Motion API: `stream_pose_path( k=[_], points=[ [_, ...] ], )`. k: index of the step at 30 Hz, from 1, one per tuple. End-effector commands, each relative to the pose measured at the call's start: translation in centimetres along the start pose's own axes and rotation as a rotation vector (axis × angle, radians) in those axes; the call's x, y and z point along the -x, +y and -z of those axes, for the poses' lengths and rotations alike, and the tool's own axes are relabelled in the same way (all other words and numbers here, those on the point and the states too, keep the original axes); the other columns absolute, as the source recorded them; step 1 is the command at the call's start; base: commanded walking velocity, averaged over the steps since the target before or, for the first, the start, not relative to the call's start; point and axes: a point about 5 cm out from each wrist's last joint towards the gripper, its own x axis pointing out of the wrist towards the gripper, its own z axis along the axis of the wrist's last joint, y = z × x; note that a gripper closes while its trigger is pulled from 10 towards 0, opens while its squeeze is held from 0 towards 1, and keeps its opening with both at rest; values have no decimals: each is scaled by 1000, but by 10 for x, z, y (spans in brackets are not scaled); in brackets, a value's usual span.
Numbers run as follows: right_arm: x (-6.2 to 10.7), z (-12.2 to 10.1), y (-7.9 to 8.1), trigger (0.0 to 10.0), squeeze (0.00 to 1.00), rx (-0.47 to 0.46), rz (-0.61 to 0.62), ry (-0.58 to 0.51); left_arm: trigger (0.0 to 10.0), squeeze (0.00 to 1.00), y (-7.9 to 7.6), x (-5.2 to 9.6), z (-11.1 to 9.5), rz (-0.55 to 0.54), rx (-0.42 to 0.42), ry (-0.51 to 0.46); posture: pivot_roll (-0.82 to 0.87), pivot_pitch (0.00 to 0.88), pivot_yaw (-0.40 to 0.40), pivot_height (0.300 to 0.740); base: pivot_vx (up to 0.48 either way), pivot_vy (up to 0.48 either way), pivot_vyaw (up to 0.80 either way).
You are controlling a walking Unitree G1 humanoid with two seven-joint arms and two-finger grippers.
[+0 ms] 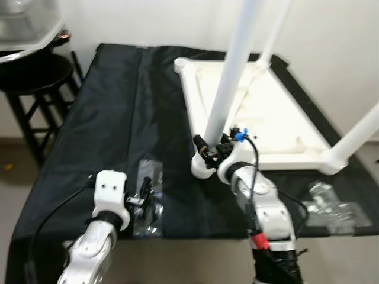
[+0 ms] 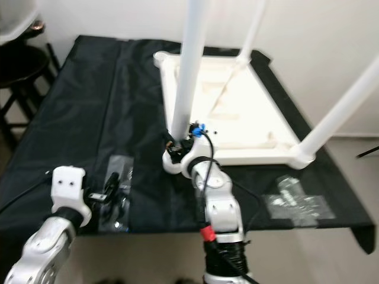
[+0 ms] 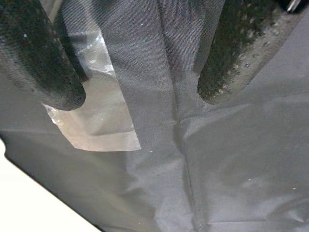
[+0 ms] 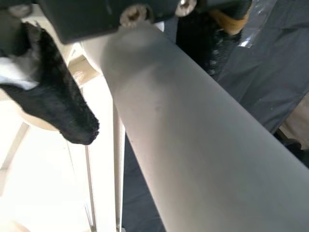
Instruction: Building children table
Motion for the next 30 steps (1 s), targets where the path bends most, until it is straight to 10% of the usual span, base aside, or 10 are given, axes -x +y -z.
stream_pose_path(
  k=[1, 10, 19, 20, 21, 23, 24, 25, 26, 30],
  points=[
    [3, -9, -2, 10000, 1000, -7, -39, -45, 10000, 0, 1, 4, 3, -1, -4, 10, 12, 166, -73, 740, 0, 0, 0],
    [4, -87, -55, 10000, 1000, 265, -771, -206, 10000, 0, -2, 26, -8, 9, -7, -8, 58, 261, -67, 740, 0, 0, 0],
    [-2, -116, -66, 10000, 765, 321, -938, -183, 10000, 0, -2, 34, -13, 8, -11, -10, 81, 300, -66, 740, 0, 0, 0],
    [-6, -131, -69, 10000, 0, 336, -952, -207, 10000, 0, -3, 36, -14, 7, -12, -10, 87, 308, -66, 740, 0, 0, 0],
    [-10, -145, -70, 7882, 0, 346, -969, -231, 10000, 0, -3, 39, -15, 5, -13, -10, 93, 317, -68, 740, 0, 0, 0],
    [-10, -145, -70, 7882, 0, 346, -969, -231, 10000, 0, -3, 39, -15, 5, -13, -10, 93, 317, -68, 740, 0, 0, 0],
    [-11, -154, -72, 2392, 0, 356, -1000, -244, 10000, 0, -3, 41, -16, 4, -13, -8, 94, 320, -68, 740, 0, 0, 0],
    [-11, -154, -72, 2392, 0, 356, -1000, -244, 10000, 0, -3, 41, -16, 4, -13, -8, 94, 320, -68, 740, 0, 0, 0],
    [-8, -158, -76, 0, 0, 379, -1084, -225, 10000, 0, -3, 43, -18, 2, -14, -5, 86, 322, -69, 740, 0, 0, 0],
    [-5, -156, -77, 0, 0, 381, -1116, -214, 10000, 0, -3, 44, -18, 2, -14, -4, 82, 320, -69, 740, 0, 0, 0]
  ],
)
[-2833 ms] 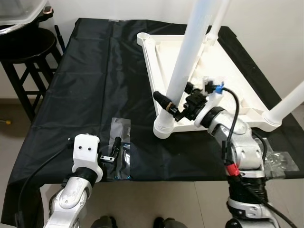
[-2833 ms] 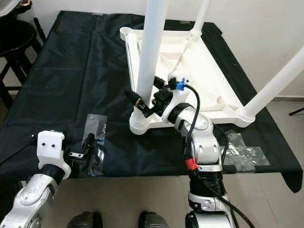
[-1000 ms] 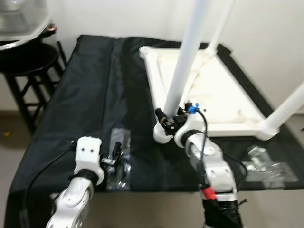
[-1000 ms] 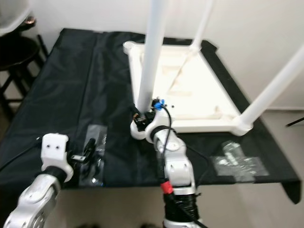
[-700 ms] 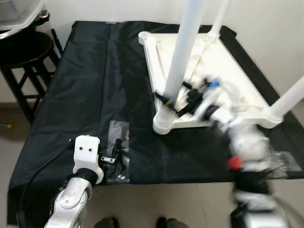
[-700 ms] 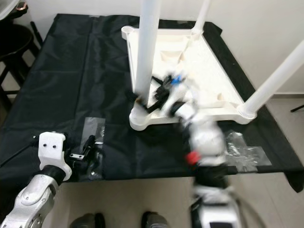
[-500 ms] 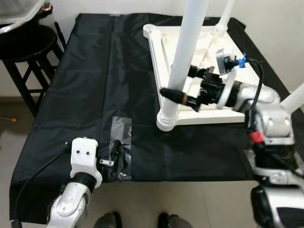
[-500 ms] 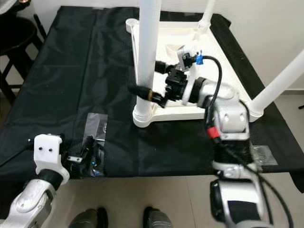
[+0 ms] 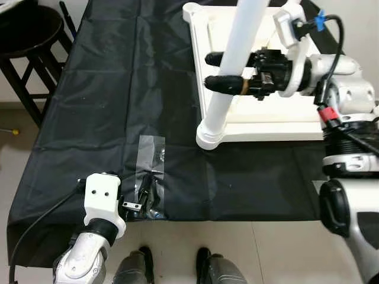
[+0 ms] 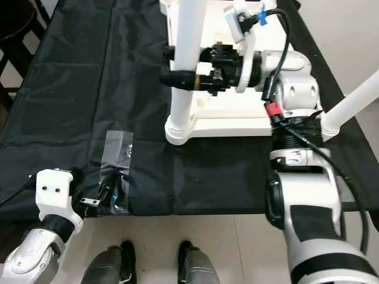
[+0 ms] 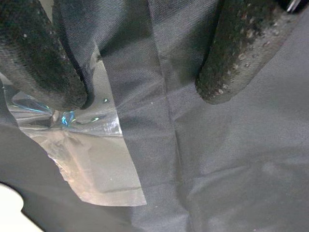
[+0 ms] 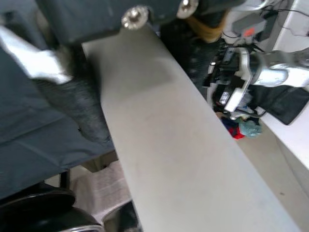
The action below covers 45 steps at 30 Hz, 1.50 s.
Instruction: Building children table
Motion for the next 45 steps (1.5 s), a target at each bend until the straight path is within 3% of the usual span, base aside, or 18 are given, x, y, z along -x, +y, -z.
stream_pose_path(
  k=[1, 8, 10, 11, 12, 14, 15, 16, 18, 21, 26, 27, 32, 34, 37, 39, 42, 45],
  points=[
    [4, -1, 2, 0, 0, 14, -23, 7, 10000, 0, 0, 3, 4, -3, -13, 32, 82, 320, -69, 740, 0, 0, 0],
    [12, 7, 8, 0, 0, -3, 17, 30, 10000, 0, -1, 0, 6, -2, -12, 36, 46, 292, -86, 740, 0, 0, 0],
    [13, 15, 12, 0, 0, -35, 134, 57, 10000, 0, -2, -1, 6, -3, -11, 36, 39, 288, -96, 740, 0, 0, 0],
    [9, 32, 22, 0, 0, -95, 300, 91, 10000, 0, -2, -2, 7, -6, -11, 35, 25, 281, -125, 740, 0, 0, 0],
    [-2, 63, 38, 0, 0, -91, 634, 192, 10000, 0, -2, -3, 8, -9, -10, 34, 42, 263, -146, 740, 0, 0, 0],
    [-2, 63, 38, 0, 0, -91, 634, 192, 10000, 0, -2, -3, 8, -9, -10, 34, 42, 263, -146, 740, 0, 0, 0],
    [-8, 101, 80, 0, 0, -241, 934, 280, 10000, 0, -2, -5, 8, -13, -10, 35, 41, 260, -144, 740, 0, 0, 0],
    [-8, 101, 80, 0, 0, -241, 934, 280, 10000, 0, -2, -5, 8, -13, -10, 35, 41, 260, -144, 740, 0, 0, 0],
    [-27, 149, 140, 0, 0, -414, 1164, 406, 10000, 0, 0, -15, 15, -9, 1, 47, 29, 212, -111, 740, 0, 0, 0],
    [-36, 158, 148, 0, 0, -445, 1145, 411, 10000, 0, 1, -18, 18, -7, 6, 53, 27, 205, -113, 740, 0, 0, 0],
    [-52, 157, 129, 0, 0, -454, 1124, 347, 10000, 0, 5, -26, 24, -4, 13, 62, 19, 170, -109, 740, 0, 0, 0],
    [-48, 152, 119, 10000, 0, -451, 1110, 364, 10000, 0, 5, -28, 24, -5, 4, 60, 10, 166, -96, 740, 0, 0, 0],
    [-46, 151, 117, 10000, 0, -445, 1097, 384, 10000, 0, 6, -29, 24, -5, 1, 59, 10, 166, -96, 740, 0, 0, 0],
    [-35, 134, 104, 10000, 1000, -396, 1039, 303, 10000, 0, 5, -27, 22, -3, -1, 56, 13, 194, -80, 740, 0, 0, 0],
    [-24, 108, 89, 10000, 1000, -294, 820, 159, 10000, 0, 3, -23, 18, 3, 1, 49, 23, 221, -81, 740, 0, 0, 0],
    [-24, 108, 89, 10000, 1000, -294, 820, 159, 10000, 0, 3, -23, 18, 3, 1, 49, 23, 221, -81, 740, 0, 0, 0],
    [-11, 88, 81, 10000, 1000, -190, 489, 129, 10000, 0, 1, -17, 14, 6, 3, 40, 37, 264, -83, 740, 0, 0, 0],
    [-4, 83, 70, 10000, 1000, -154, 385, 147, 10000, 0, 0, -14, 12, 7, 3, 36, 41, 272, -84, 740, 0, 0, 0]
  ],
)
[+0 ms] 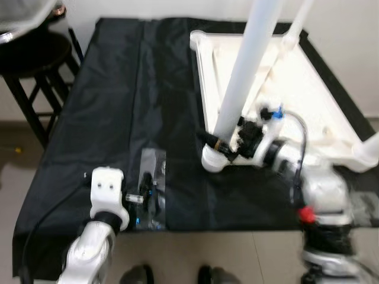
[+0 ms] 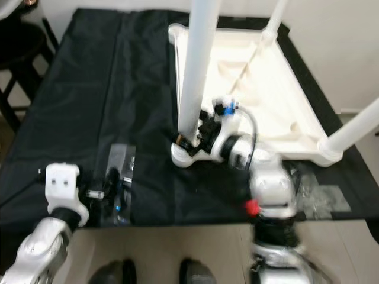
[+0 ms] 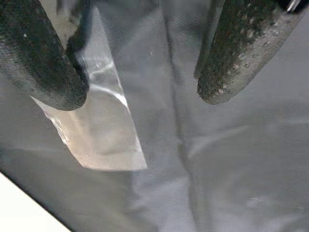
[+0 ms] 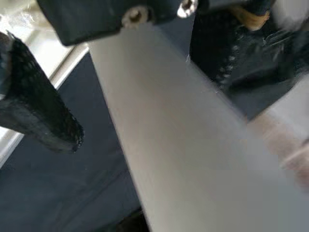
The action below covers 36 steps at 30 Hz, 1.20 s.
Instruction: Building children table
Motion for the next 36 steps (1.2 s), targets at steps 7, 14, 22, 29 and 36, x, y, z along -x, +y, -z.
stream_pose_path(
  k=[7, 14, 22, 29, 36],
  points=[
    [-12, -24, -33, 10000, 1000, 56, -252, -18, 10000, 0, -2, 19, -6, -3, -9, 10, 89, 333, -82, 740, 0, 0, 0],
    [-22, -53, -44, 4039, 0, 99, -353, -60, 10000, 0, -1, 27, -9, -10, -16, 14, 110, 352, -82, 740, 0, 0, 0],
    [-17, -70, -50, 0, 0, 133, -488, -96, 10000, 0, -2, 27, -10, -13, -22, 22, 99, 336, -83, 740, 0, 0, 0],
    [-20, -60, -50, 0, 0, 132, -381, -96, 10000, 0, -3, 22, -6, -16, -18, 29, 43, 283, -133, 740, 0, 0, 0],
    [-46, 56, 47, 0, 0, -210, 487, 106, 10000, 0, -1, 10, 2, -38, -19, 29, 27, 220, -136, 740, 0, 0, 0]
  ],
)
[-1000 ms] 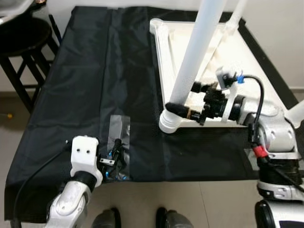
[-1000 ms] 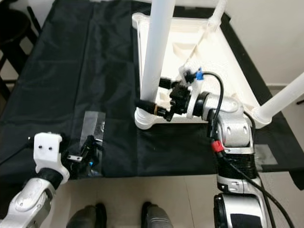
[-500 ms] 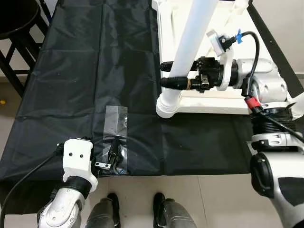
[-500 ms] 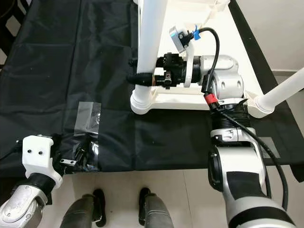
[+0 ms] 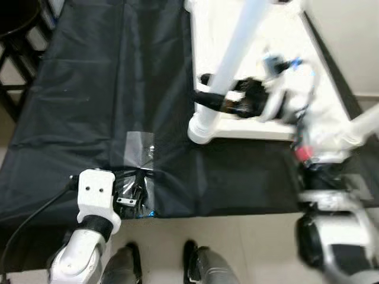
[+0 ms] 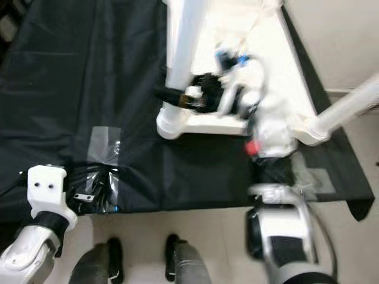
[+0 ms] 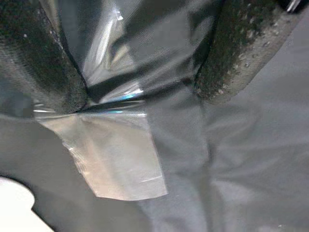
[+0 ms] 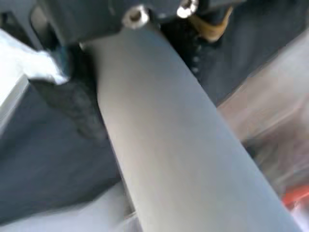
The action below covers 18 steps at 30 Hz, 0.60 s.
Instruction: Building children table
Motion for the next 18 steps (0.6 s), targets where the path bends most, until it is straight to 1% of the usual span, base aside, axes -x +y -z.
stream_pose_path(
  k=[1, 2, 3, 4, 5, 6, 7, 8, 9, 10, 11, 12, 13, 14, 16, 17, 18],
  points=[
    [39, 77, 24, 0, 0, -87, 296, 407, 10000, 0, 0, -4, 13, -13, -1, 49, 20, 200, -126, 740, 0, 0, 0],
    [36, 85, 41, 0, 0, -114, 287, 425, 10000, 0, 1, -10, 16, -10, -3, 52, 2, 167, -116, 740, 0, 0, 0],
    [36, 85, 41, 0, 0, -114, 287, 425, 10000, 0, 1, -10, 16, -10, -3, 52, 2, 167, -116, 740, 0, 0, 0],
    [22, 87, 48, 0, 0, -132, 227, 404, 10000, 0, 1, -16, 20, -5, 1, 57, 2, 142, -111, 740, 0, 0, 0],
    [11, 87, 50, 0, 0, -141, 199, 383, 10000, 0, 1, -20, 23, -2, 5, 61, 2, 142, -111, 740, 0, 0, 0],
    [11, 87, 50, 0, 0, -141, 199, 383, 10000, 0, 1, -20, 23, -2, 5, 61, 2, 142, -111, 740, 0, 0, 0],
    [-1, 84, 49, 0, 0, -137, 180, 358, 10000, 0, 2, -25, 26, -1, 11, 66, 3, 110, -117, 740, 0, 0, 0],
    [-10, 77, 46, 9059, 0, -134, 182, 344, 10000, 0, 3, -29, 29, -1, 14, 68, 1, 95, -112, 740, 0, 0, 0],
    [-10, 77, 46, 9059, 0, -134, 182, 344, 10000, 0, 3, -29, 29, -1, 14, 68, 1, 95, -112, 740, 0, 0, 0],
    [-14, 72, 44, 9059, 0, -131, 187, 336, 10000, 0, 3, -32, 30, -2, 15, 69, 1, 95, -112, 740, 0, 0, 0],
    [-17, 69, 41, 10000, 0, -124, 182, 337, 10000, 0, 4, -35, 32, -3, 14, 69, 0, 80, -106, 740, 0, 0, 0],
    [-17, 64, 39, 10000, 31, -116, 193, 332, 10000, 0, 5, -38, 33, -5, 13, 69, -1, 76, -101, 740, 0, 0, 0],
    [-15, 61, 36, 10000, 31, -83, 182, 334, 10000, 0, 6, -39, 33, -6, 12, 69, -1, 76, -101, 740, 0, 0, 0],
    [-13, 56, 31, 10000, 1000, -82, 148, 315, 10000, 0, 6, -41, 34, -7, 11, 68, -1, 72, -98, 740, 0, 0, 0],
    [-13, 56, 31, 10000, 1000, -82, 148, 315, 10000, 0, 6, -41, 34, -7, 11, 68, -1, 72, -98, 740, 0, 0, 0],
    [-9, 44, 21, 10000, 1000, -48, 115, 269, 10000, 0, 6, -42, 35, -6, 10, 67, -1, 74, -95, 740, 0, 0, 0],
    [-8, 36, 14, 10000, 1000, -31, 33, 232, 10000, 0, 6, -42, 35, -5, 11, 66, -1, 79, -95, 740, 0, 0, 0]
  ],
)
